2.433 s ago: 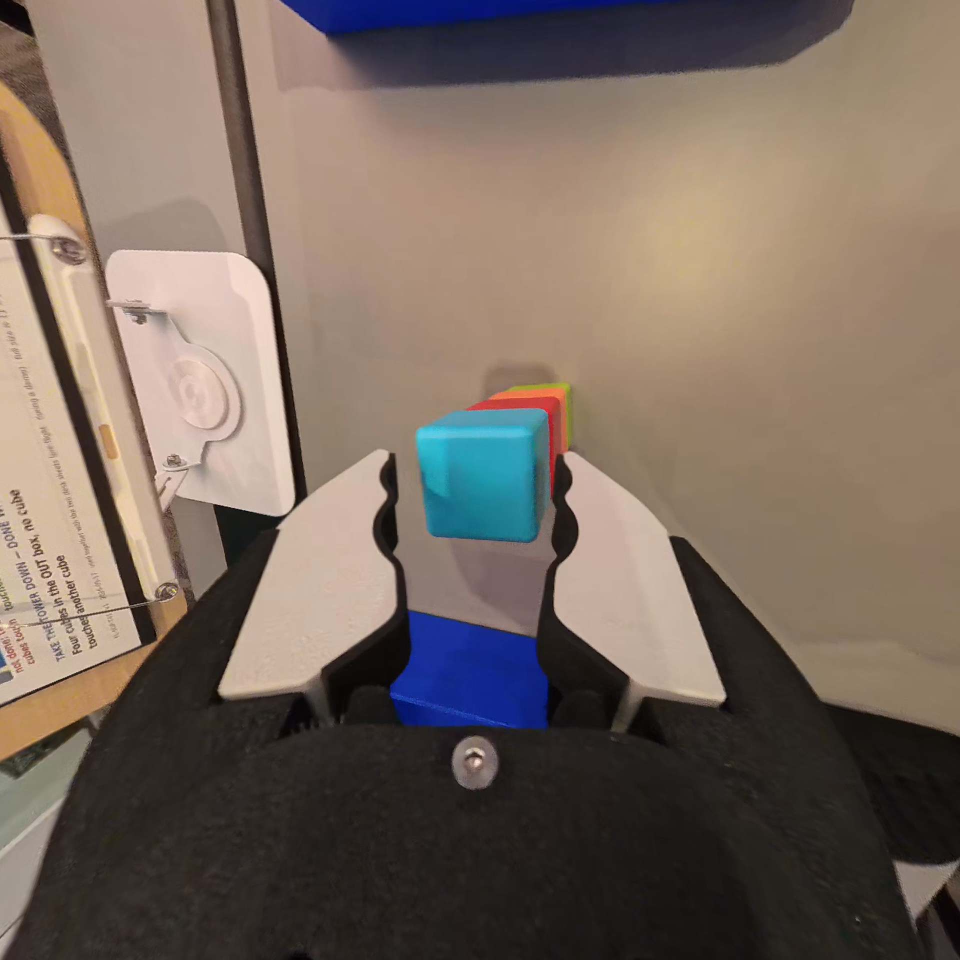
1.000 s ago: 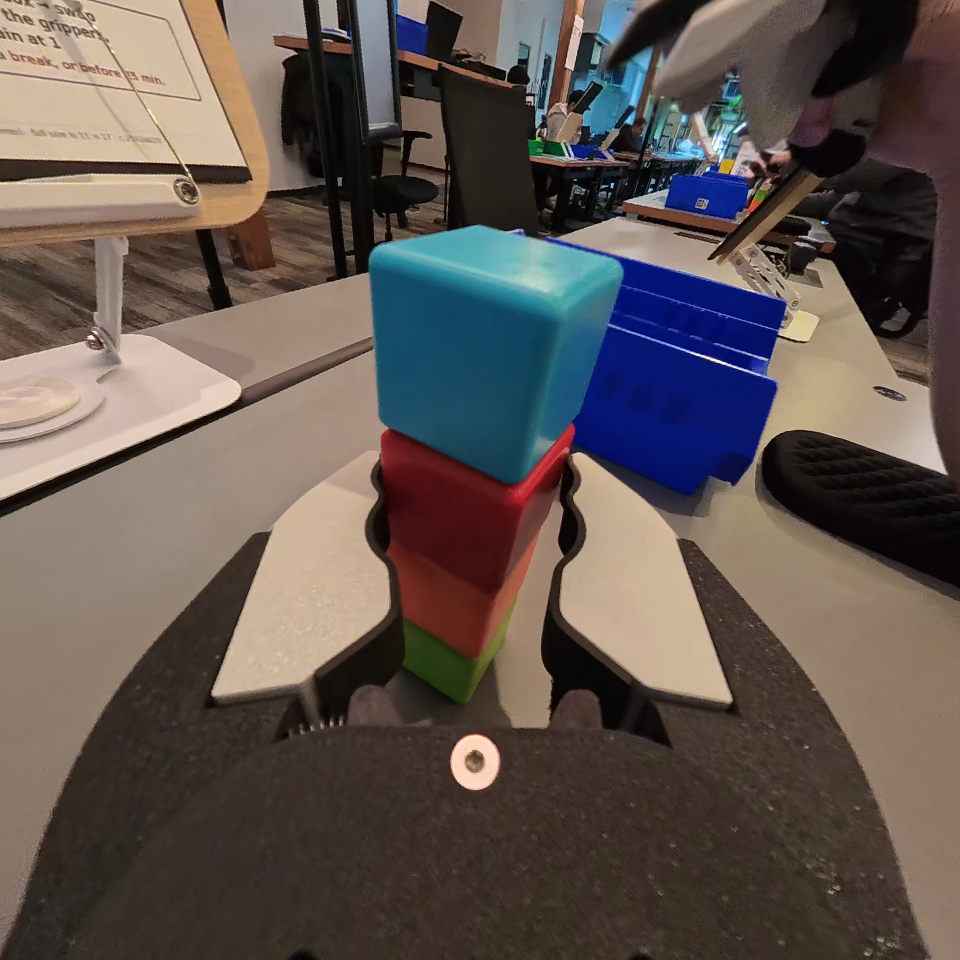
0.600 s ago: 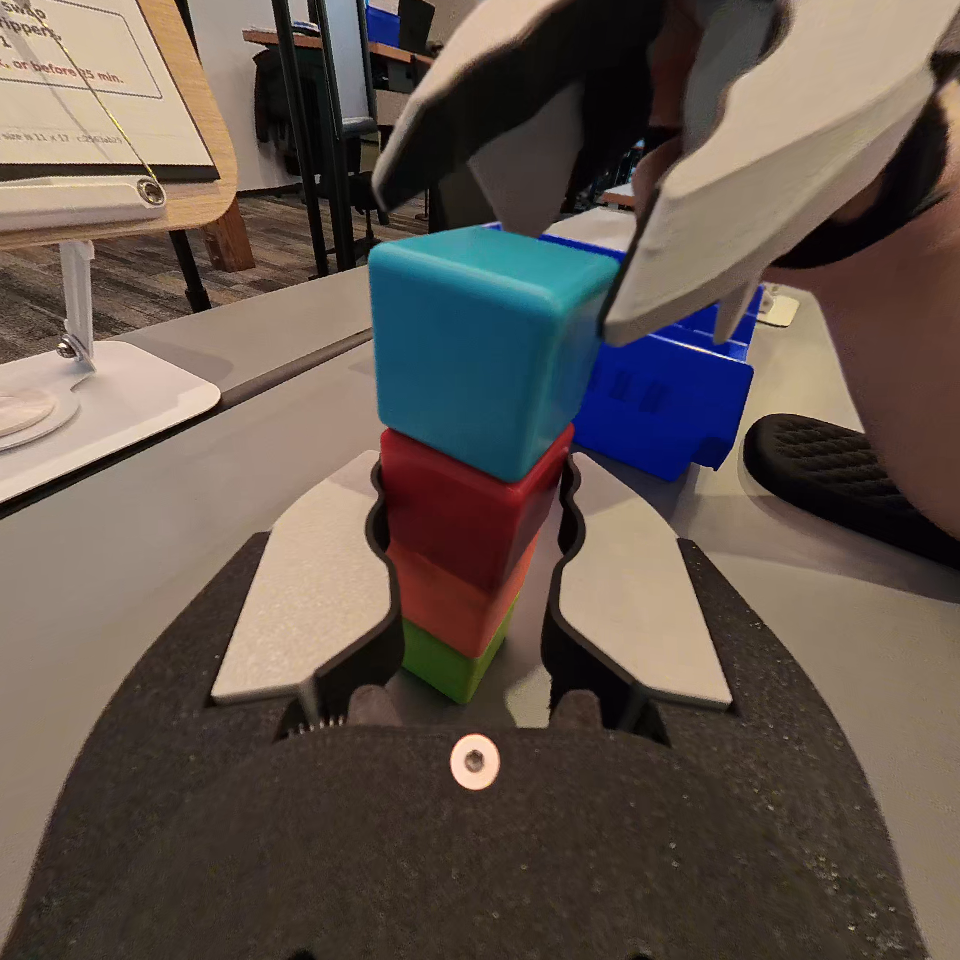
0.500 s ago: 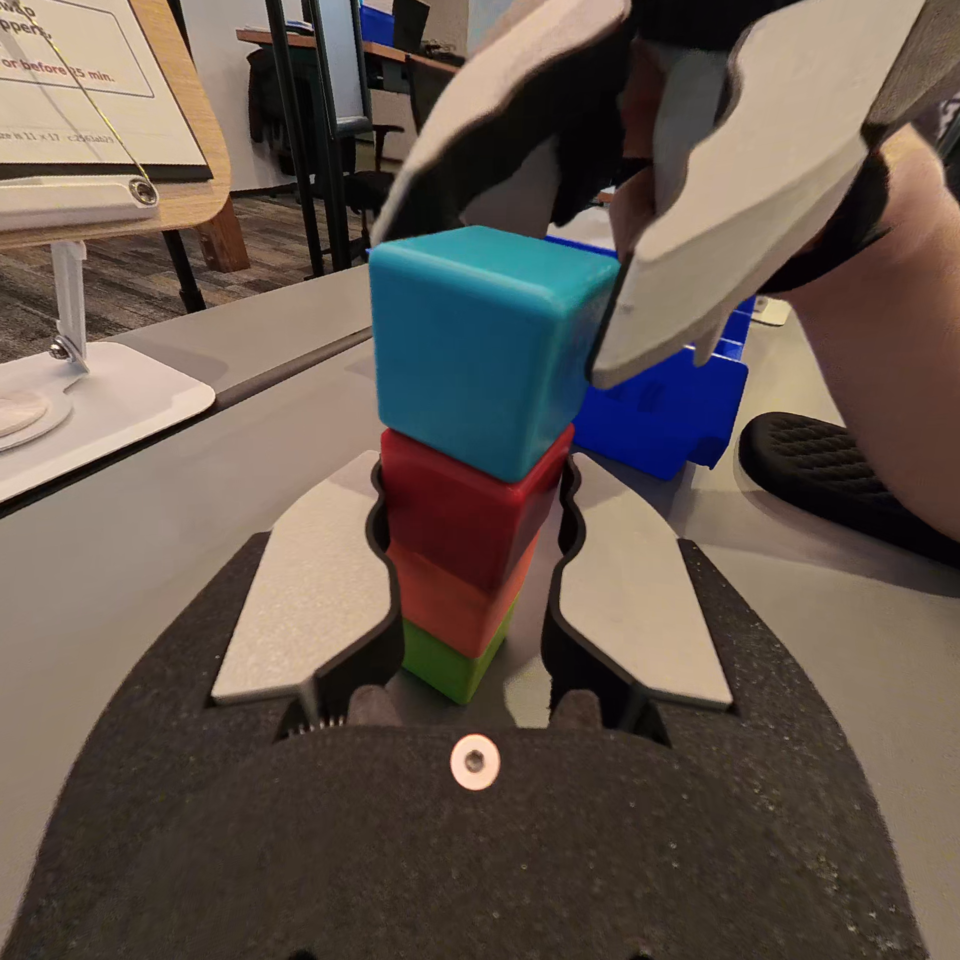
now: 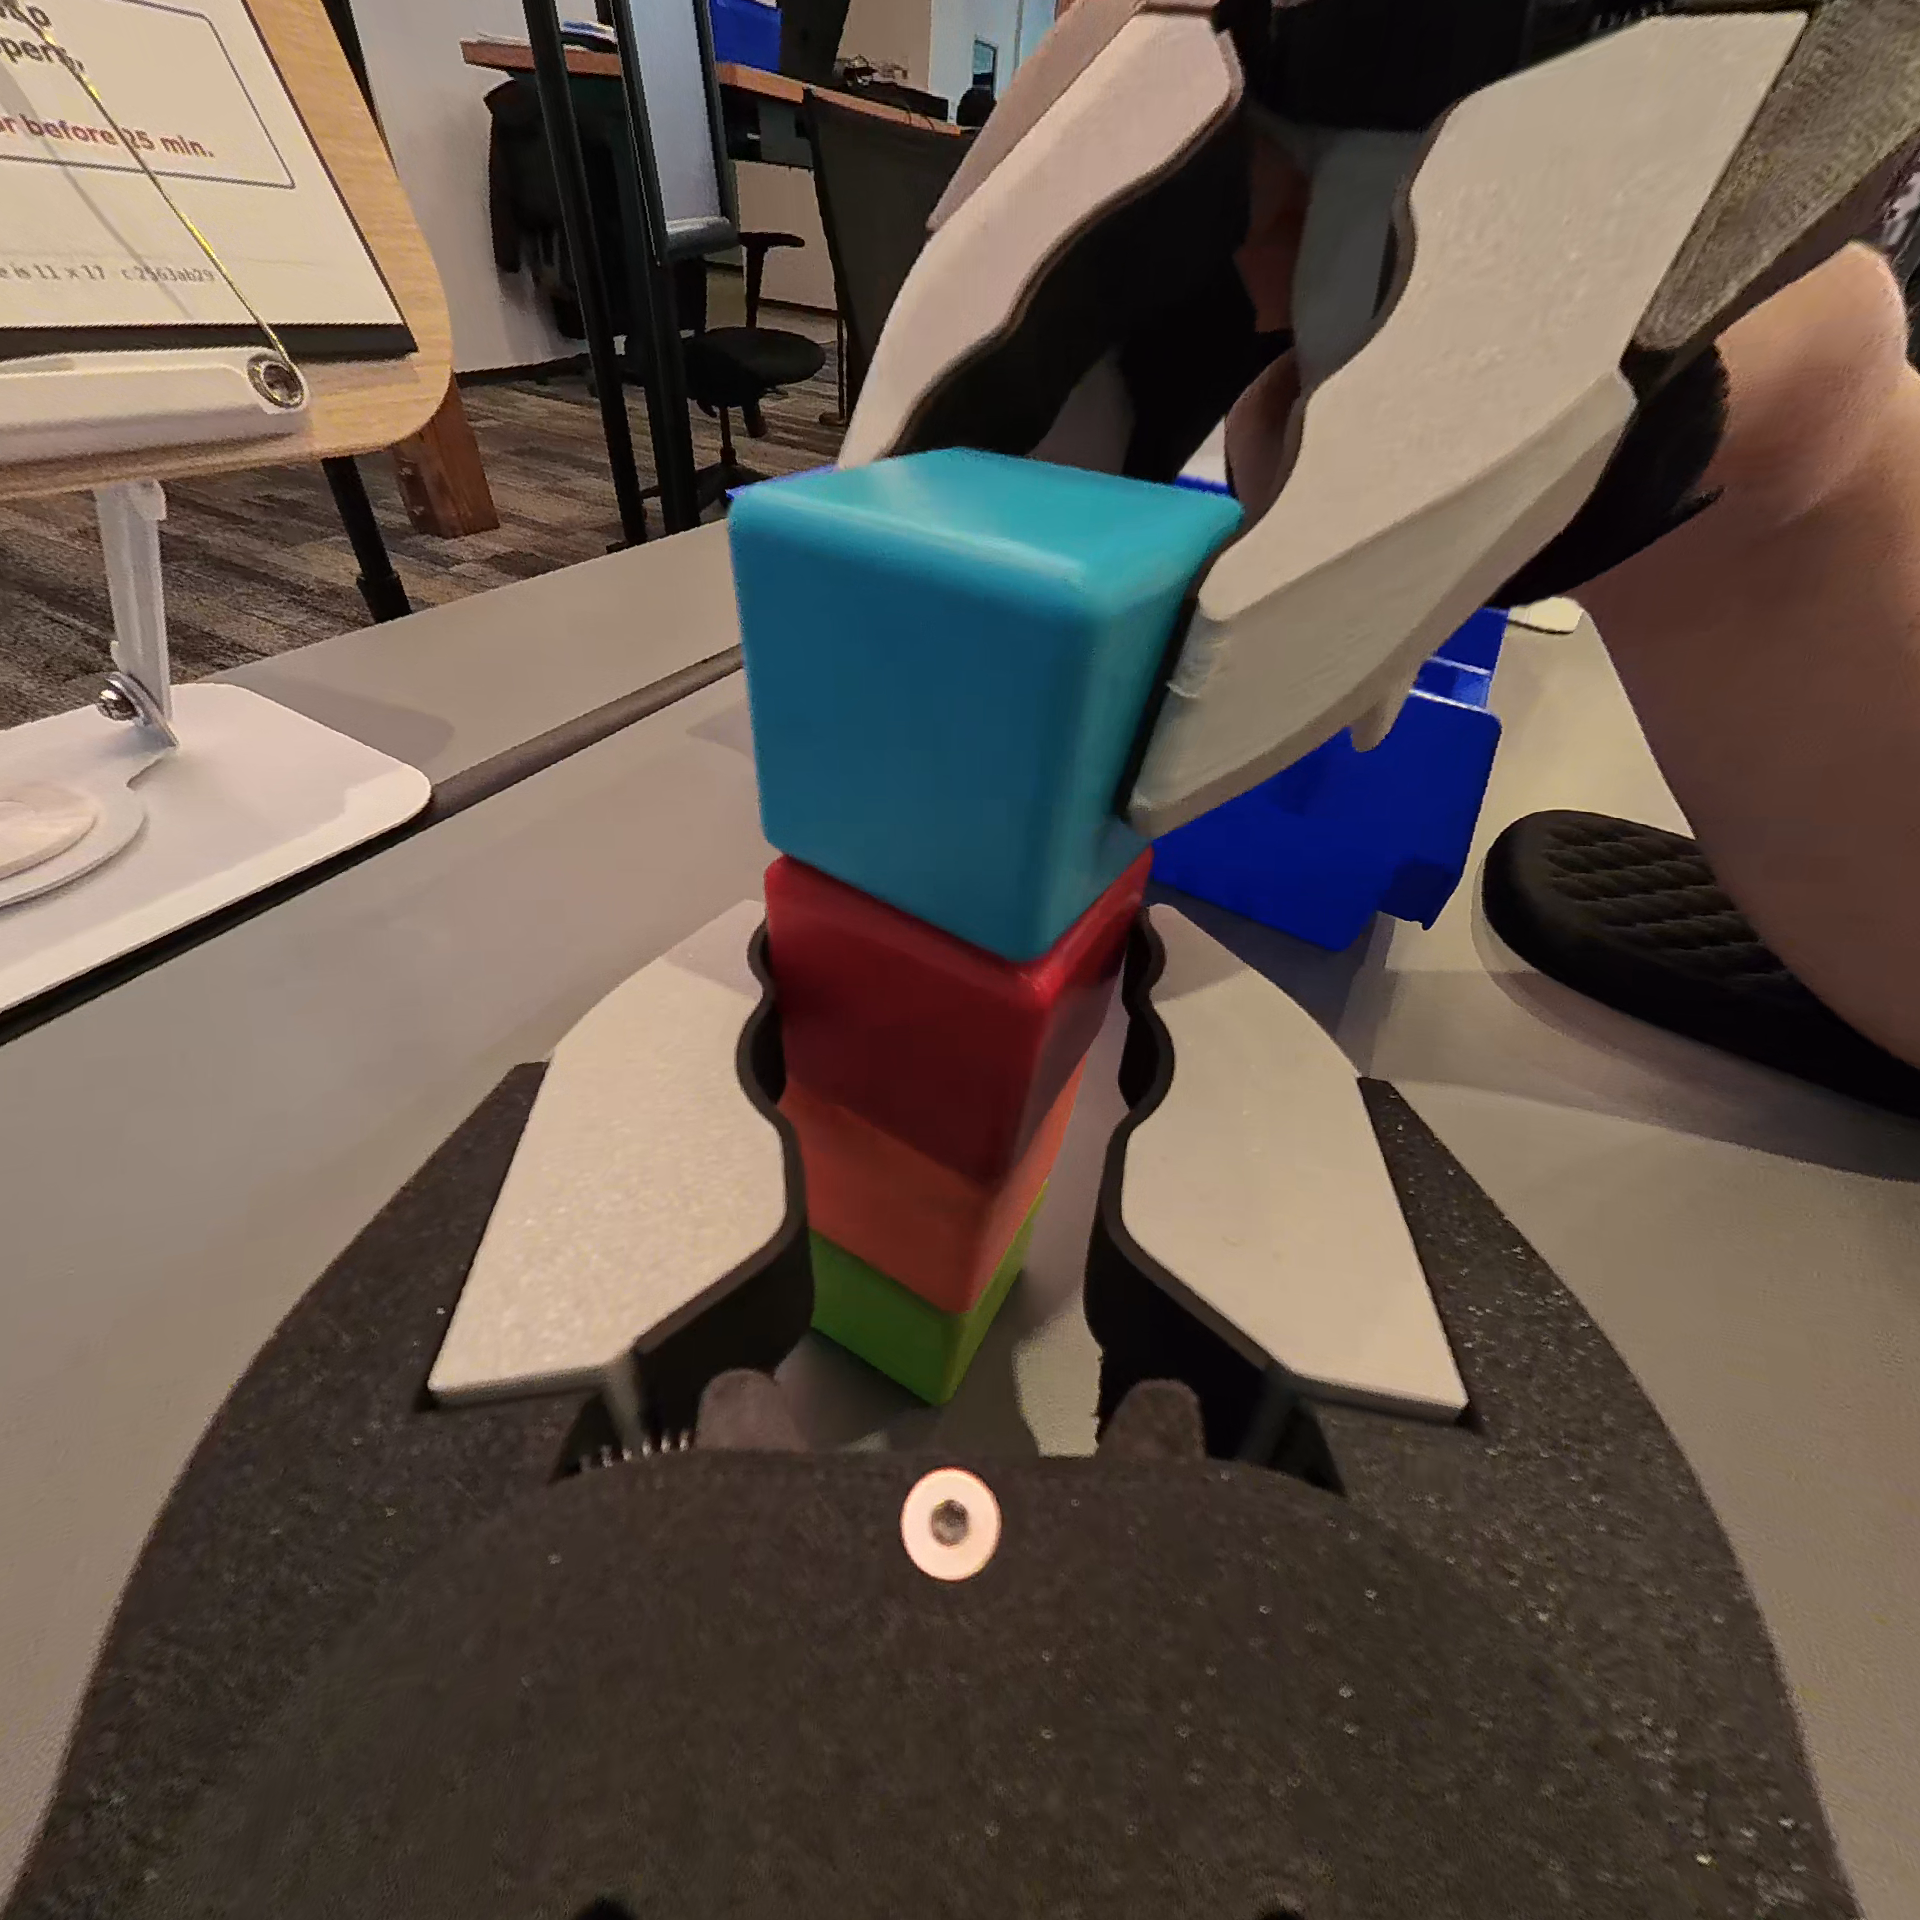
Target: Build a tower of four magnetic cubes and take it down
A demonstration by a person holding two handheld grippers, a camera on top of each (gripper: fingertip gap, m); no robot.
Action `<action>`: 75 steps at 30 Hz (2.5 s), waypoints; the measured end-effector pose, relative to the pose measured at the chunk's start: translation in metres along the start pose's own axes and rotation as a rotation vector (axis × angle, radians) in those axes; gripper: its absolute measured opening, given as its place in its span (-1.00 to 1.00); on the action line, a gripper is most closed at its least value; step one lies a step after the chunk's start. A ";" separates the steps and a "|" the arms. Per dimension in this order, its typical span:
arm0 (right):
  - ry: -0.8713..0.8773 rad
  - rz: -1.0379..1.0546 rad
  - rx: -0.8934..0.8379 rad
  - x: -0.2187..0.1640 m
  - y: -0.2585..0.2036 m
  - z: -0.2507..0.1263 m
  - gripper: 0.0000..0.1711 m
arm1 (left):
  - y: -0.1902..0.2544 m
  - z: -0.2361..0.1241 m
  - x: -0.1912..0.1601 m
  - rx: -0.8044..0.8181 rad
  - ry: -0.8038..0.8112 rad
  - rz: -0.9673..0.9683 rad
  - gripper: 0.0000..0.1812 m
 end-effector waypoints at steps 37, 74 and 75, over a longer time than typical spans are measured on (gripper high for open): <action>-0.284 0.934 -0.950 -0.230 0.139 -0.160 -0.34 | -0.001 0.000 -0.002 0.019 -0.017 0.023 -0.34; -0.110 -0.053 0.041 -0.020 0.009 0.024 -0.39 | -0.004 0.000 -0.026 0.044 -0.176 0.117 -0.36; -0.119 -0.057 0.037 -0.020 0.009 0.023 -0.39 | -0.003 0.001 -0.026 0.041 -0.176 0.120 -0.36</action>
Point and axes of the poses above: each gripper's, where its closed fingertips meet, z out along the fingers, x out of its top, y = z × x across the jaws, the point moved 8 cm from there along -z, back along the fingers, and after that the axes turned 14 degrees about x, right-handed, at the moved point
